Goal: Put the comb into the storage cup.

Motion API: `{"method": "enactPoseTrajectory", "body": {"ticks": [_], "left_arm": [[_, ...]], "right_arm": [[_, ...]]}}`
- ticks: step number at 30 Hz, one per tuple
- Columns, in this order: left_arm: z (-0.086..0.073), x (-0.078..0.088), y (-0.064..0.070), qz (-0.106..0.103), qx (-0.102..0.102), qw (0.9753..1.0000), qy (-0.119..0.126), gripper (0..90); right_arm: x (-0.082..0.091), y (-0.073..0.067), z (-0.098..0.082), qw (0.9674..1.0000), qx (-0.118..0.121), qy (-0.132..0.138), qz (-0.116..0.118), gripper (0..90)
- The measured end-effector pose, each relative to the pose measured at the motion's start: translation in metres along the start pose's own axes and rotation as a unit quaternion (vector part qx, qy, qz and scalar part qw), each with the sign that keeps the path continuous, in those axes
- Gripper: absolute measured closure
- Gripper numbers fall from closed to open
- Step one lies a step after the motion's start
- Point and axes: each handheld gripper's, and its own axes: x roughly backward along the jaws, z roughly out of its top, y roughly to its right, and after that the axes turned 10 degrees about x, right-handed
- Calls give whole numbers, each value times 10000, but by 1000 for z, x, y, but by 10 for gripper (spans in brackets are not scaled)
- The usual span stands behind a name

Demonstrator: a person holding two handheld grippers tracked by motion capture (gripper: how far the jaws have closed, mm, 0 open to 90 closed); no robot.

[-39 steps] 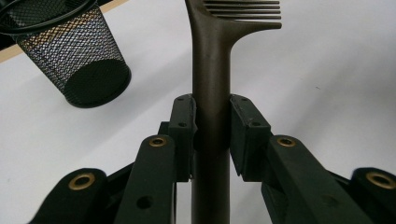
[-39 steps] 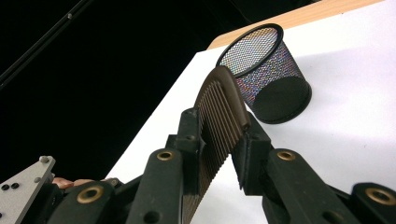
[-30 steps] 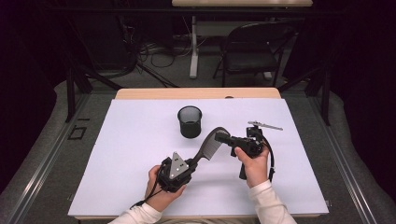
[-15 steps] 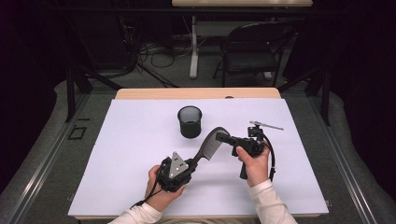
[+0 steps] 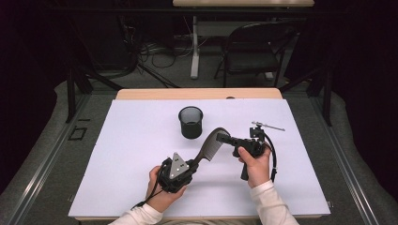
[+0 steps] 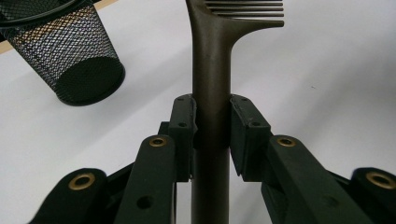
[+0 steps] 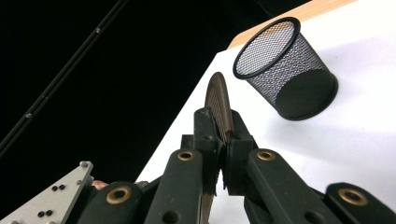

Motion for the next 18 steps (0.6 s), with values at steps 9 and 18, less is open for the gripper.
{"method": "enactPoseTrajectory", "body": {"ticks": [9, 18], "left_arm": [[-1, 0, 0, 5, 5, 10000, 23, 724], [-1, 0, 1, 7, 5, 10000, 52, 724]], "right_arm": [[0, 0, 0, 10000, 19, 4, 36, 874], [0, 0, 0, 9999, -23, 21, 112, 874]]}}
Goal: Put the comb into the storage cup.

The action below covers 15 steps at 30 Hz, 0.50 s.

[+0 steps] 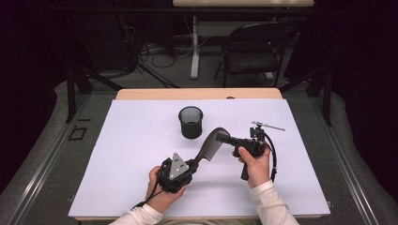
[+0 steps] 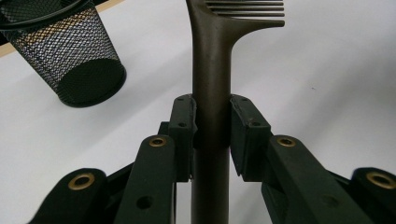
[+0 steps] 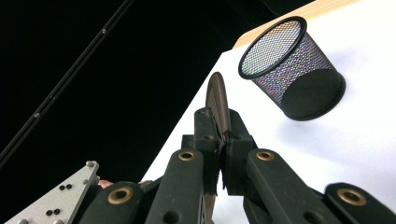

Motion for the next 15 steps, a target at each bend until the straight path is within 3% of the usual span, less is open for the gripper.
{"method": "enactPoseTrajectory", "body": {"ticks": [15], "left_arm": [[0, 0, 0, 6, 26, 10000, 38, 716]], "right_arm": [[0, -1, 0, 10000, -19, 65, 29, 875]]}}
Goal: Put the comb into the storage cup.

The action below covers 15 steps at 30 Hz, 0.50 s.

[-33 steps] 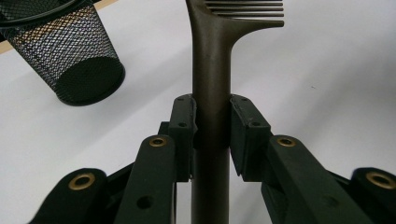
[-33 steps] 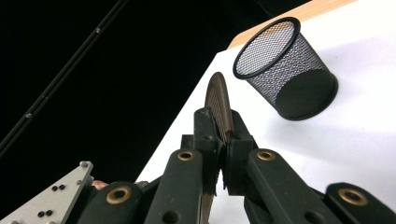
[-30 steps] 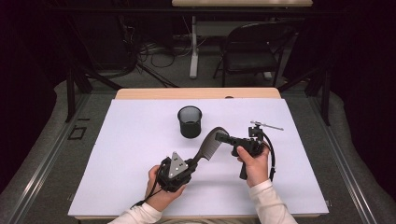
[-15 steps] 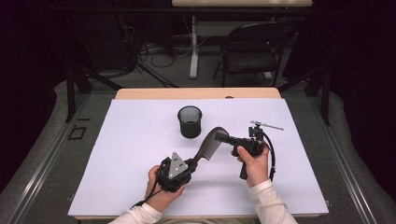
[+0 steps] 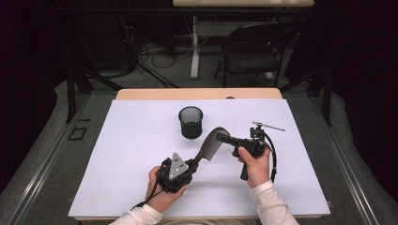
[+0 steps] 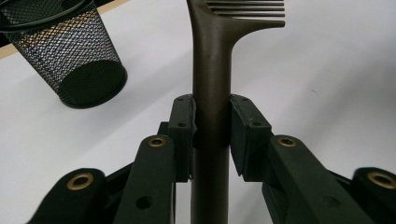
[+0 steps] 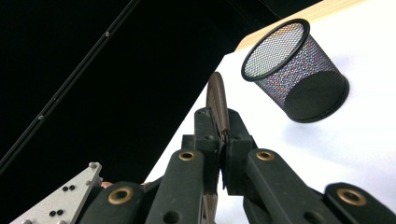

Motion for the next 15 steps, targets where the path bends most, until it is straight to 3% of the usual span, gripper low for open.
{"method": "enactPoseTrajectory", "body": {"ticks": [15], "left_arm": [[0, 0, -2, -70, 89, 9999, 70, 604]], "right_arm": [[1, 1, 0, 10000, 0, 70, -67, 875]]}}
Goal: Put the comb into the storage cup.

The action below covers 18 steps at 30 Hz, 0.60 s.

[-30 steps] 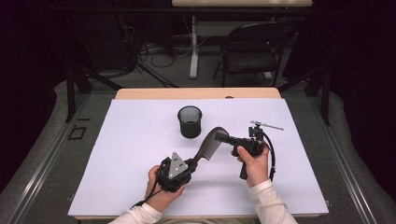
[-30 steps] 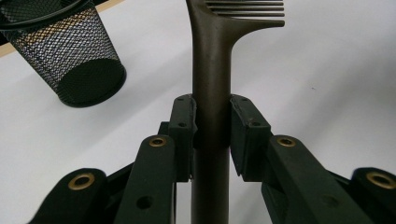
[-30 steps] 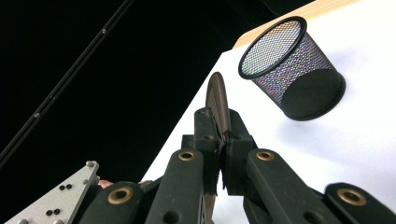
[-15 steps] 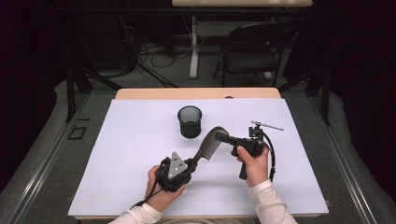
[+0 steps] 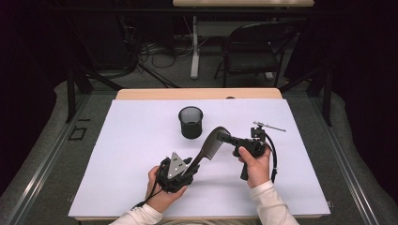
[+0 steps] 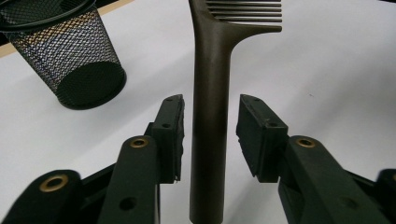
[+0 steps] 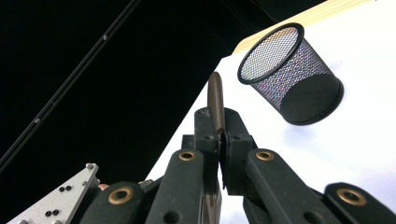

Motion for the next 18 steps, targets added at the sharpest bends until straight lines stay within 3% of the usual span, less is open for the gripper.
{"method": "enactPoseTrajectory", "body": {"ticks": [18], "left_arm": [[4, 0, -7, -34, 248, 9997, 12, 424]], "right_arm": [[6, 4, 3, 9999, -18, 150, -57, 875]]}}
